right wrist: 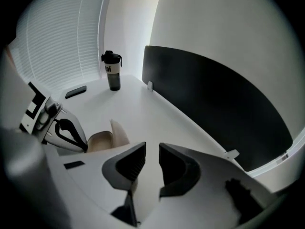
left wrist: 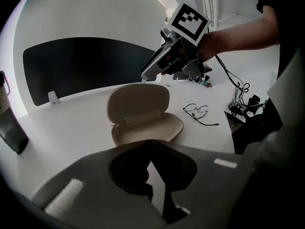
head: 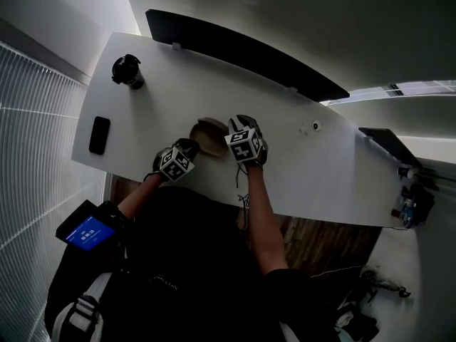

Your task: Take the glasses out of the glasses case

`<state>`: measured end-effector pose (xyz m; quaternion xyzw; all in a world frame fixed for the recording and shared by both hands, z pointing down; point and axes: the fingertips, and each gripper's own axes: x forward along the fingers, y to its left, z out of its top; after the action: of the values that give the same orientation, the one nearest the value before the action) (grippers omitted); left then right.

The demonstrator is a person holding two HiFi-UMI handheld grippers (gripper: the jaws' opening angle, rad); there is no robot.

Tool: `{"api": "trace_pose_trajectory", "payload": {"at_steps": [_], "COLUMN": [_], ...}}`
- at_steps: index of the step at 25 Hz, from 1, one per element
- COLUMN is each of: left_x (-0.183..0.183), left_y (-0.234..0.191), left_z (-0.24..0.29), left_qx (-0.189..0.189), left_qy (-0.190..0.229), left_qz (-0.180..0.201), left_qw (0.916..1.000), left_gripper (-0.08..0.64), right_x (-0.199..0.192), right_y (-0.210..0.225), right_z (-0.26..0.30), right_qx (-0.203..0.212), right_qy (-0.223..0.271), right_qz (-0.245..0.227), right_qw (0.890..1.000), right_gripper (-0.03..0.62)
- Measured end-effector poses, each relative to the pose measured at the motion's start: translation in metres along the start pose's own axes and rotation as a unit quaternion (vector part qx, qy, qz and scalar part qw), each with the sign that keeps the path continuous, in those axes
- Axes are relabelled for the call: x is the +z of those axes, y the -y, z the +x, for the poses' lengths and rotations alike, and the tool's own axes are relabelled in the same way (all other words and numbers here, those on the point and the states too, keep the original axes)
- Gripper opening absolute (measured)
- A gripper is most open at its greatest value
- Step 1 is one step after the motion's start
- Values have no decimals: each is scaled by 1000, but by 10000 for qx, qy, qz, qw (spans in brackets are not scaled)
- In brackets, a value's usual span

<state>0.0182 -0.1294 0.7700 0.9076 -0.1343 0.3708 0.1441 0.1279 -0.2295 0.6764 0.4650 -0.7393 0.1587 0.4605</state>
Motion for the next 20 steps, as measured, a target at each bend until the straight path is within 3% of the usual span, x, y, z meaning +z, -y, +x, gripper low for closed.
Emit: {"api": "trace_pose_trajectory", "payload": {"at_steps": [3,7,12,20], "left_x": [0,-1,0,0], "left_y": [-1,-3,-2,0], "left_z": [-1,-1,-1,-4], "left_qx": [-50,-57,-64,-163], "left_qy": [8,71,125,150], "left_qz": [28,22,-47,-14], "left_qw": [10000,10000,9999,9998], "left_gripper": [9,9,9,9], "right_x": [-2,-3,-21,-36], "right_y": [-18,-17,-27,-89], "right_z": [3,-9,-4,-7], "right_qx": [55,-177,27,466], "right_qy": [-24,140,-180,-350], "right_qz": [-80,58,-82,-941], "right_qw": [9999,9997,9998,9939], "right_gripper": [89,89,89,89]}}
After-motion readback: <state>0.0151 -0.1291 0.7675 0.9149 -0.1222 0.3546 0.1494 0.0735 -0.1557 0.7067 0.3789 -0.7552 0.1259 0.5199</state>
